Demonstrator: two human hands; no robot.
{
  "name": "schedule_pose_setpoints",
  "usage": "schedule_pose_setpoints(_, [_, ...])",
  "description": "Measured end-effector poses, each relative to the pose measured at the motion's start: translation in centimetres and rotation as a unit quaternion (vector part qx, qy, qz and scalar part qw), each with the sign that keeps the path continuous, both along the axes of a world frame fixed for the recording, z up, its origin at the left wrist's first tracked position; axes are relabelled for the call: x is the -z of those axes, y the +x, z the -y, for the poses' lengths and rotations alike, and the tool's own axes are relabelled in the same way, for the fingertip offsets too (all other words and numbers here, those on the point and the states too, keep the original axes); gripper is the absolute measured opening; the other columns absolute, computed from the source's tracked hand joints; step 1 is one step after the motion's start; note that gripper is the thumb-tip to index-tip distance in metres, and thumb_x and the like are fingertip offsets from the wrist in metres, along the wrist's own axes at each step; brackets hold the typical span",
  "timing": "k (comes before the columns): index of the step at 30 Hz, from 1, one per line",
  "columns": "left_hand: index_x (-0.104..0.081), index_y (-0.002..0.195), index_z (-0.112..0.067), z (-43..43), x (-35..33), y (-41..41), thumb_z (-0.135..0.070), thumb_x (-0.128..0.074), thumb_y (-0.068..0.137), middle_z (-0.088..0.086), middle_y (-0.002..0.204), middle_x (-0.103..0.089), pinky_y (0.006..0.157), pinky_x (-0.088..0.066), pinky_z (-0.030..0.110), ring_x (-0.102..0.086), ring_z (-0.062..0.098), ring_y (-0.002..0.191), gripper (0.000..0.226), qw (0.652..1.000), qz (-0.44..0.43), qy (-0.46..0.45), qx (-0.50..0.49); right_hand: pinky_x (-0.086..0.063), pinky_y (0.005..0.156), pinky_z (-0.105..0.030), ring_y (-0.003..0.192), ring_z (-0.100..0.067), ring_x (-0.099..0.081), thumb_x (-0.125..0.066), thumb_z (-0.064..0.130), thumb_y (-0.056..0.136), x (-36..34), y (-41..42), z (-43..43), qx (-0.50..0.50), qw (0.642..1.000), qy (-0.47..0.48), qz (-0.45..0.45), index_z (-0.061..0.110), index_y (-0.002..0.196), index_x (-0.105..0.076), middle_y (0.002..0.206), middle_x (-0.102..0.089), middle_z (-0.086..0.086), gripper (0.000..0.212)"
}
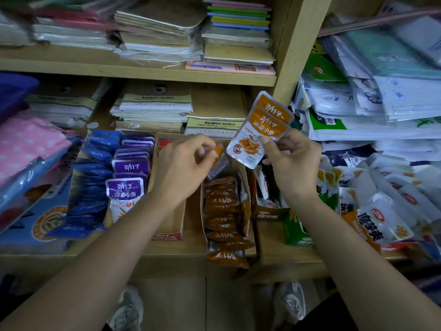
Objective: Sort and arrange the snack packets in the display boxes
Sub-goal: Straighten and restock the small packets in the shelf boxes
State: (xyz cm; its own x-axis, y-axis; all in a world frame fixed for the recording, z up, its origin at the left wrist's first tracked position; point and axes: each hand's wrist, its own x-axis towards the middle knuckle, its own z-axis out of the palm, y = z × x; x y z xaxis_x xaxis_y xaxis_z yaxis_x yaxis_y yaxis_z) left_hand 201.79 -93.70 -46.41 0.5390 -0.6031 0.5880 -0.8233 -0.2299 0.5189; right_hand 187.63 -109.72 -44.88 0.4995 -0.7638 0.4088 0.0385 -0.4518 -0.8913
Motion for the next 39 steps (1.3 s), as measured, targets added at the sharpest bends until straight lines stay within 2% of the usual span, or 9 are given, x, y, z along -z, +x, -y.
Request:
schedule_pose_setpoints(4, [-0.067,0.128,-0.025,-1.0,-1.2,0.4,-0.018,-0.066,0.095,-0.011,0.072,-0.062,0.062,-0.056,0.034,-0.061,0.009,0.063,0.034,0.998,-0.058,-0.035,-0.003,-0.062,0.07,-0.044,0.082,-0.013,-0.074,-0.076,0.021,0.09,0.1,0.5,-0.5,-0.008,1.0,-0.024,-0.005,0.028,0.092,-0.071,0.09,-0.077,0.006,0.009])
schedule_pose_setpoints(9, [-0.077,0.113,-0.019,-1.8,-1.2,0.2,-0.008,-0.063,0.095,-0.022,0.085,-0.062,0.062,-0.039,0.008,-0.06,-0.002,0.076,0.025,0.995,-0.098,-0.029,0.019,-0.063,0.07,-0.043,0.082,-0.007,-0.074,-0.077,0.022,0.089,0.4,1.3,-0.7,-0.038,0.998,-0.021,-0.05,0.015,0.101,-0.075,0.093,-0.077,0.006,0.014])
schedule_pose_setpoints(15, [-0.076,0.115,-0.019,-3.0,-1.8,0.5,0.002,-0.05,0.097,0.001,0.101,-0.075,0.056,-0.053,0.02,-0.068,0.008,0.08,0.037,0.943,-0.323,-0.055,0.052,-0.063,0.067,-0.039,0.082,-0.014,-0.076,-0.076,0.014,0.09,-0.3,0.9,0.4,-0.085,0.996,-0.02,-0.031,0.012,0.103,-0.075,0.094,-0.078,0.0,0.013])
schedule_pose_setpoints(19, [-0.072,0.116,-0.028,-4.2,-2.0,0.5,-0.002,-0.068,0.09,-0.016,0.1,-0.073,0.069,-0.052,0.012,-0.068,-0.002,0.087,0.038,0.98,-0.19,-0.018,0.056,-0.063,0.067,-0.044,0.076,-0.018,-0.075,-0.077,0.016,0.089,-0.3,0.6,1.4,-0.103,0.99,-0.045,-0.083,0.011,0.095,-0.075,0.086,-0.077,-0.004,0.008])
schedule_pose_setpoints(23, [-0.076,0.106,-0.025,-4.3,-1.6,0.1,-0.022,-0.076,0.083,-0.015,0.084,-0.069,0.064,-0.05,0.013,-0.065,0.005,0.076,0.024,0.992,-0.112,-0.04,0.049,-0.063,0.069,-0.039,0.07,-0.009,-0.073,-0.075,0.016,0.09,-0.4,1.2,1.0,-0.132,0.982,-0.074,-0.115,0.013,0.083,-0.072,0.078,-0.075,0.003,0.008])
schedule_pose_setpoints(28, [-0.08,0.096,-0.022,-3.2,-0.6,0.4,-0.043,-0.076,0.082,-0.009,0.077,-0.054,0.059,-0.053,0.04,-0.057,0.013,0.073,0.026,0.997,-0.046,-0.061,-0.019,-0.063,0.07,-0.033,0.076,-0.013,-0.074,-0.071,0.009,0.093,-0.2,2.1,0.5,-0.207,0.969,-0.063,-0.121,0.006,0.096,-0.075,0.089,-0.077,-0.001,0.006])
schedule_pose_setpoints(33, [-0.075,0.088,-0.02,-1.4,0.5,0.8,-0.052,-0.075,0.078,-0.005,0.102,-0.057,0.064,-0.058,0.043,-0.06,0.015,0.099,0.034,0.996,-0.03,-0.077,-0.043,-0.056,0.081,-0.02,0.089,-0.003,-0.07,-0.067,0.01,0.095,0.5,2.5,1.5,-0.251,0.932,-0.117,-0.232,0.007,0.107,-0.075,0.095,-0.075,0.002,0.015])
schedule_pose_setpoints(36, [-0.065,0.09,-0.022,-0.6,1.0,0.7,-0.043,-0.08,0.08,-0.01,0.124,-0.062,0.073,-0.062,0.042,-0.064,0.011,0.113,0.028,0.994,-0.078,-0.076,-0.008,-0.056,0.079,-0.024,0.085,-0.001,-0.068,-0.065,0.009,0.096,0.4,2.5,1.9,-0.267,0.92,-0.113,-0.264,0.007,0.106,-0.074,0.094,-0.075,0.001,0.014])
schedule_pose_setpoints(39, [-0.056,0.101,-0.02,-0.2,0.8,0.4,-0.029,-0.083,0.08,-0.01,0.119,-0.069,0.072,-0.063,0.037,-0.068,0.001,0.105,0.036,0.987,-0.138,-0.076,0.017,-0.059,0.08,-0.042,0.083,-0.016,-0.069,-0.065,0.011,0.096,0.5,2.4,2.2,-0.251,0.905,-0.153,-0.308,0.006,0.098,-0.074,0.085,-0.072,-0.005,0.01])
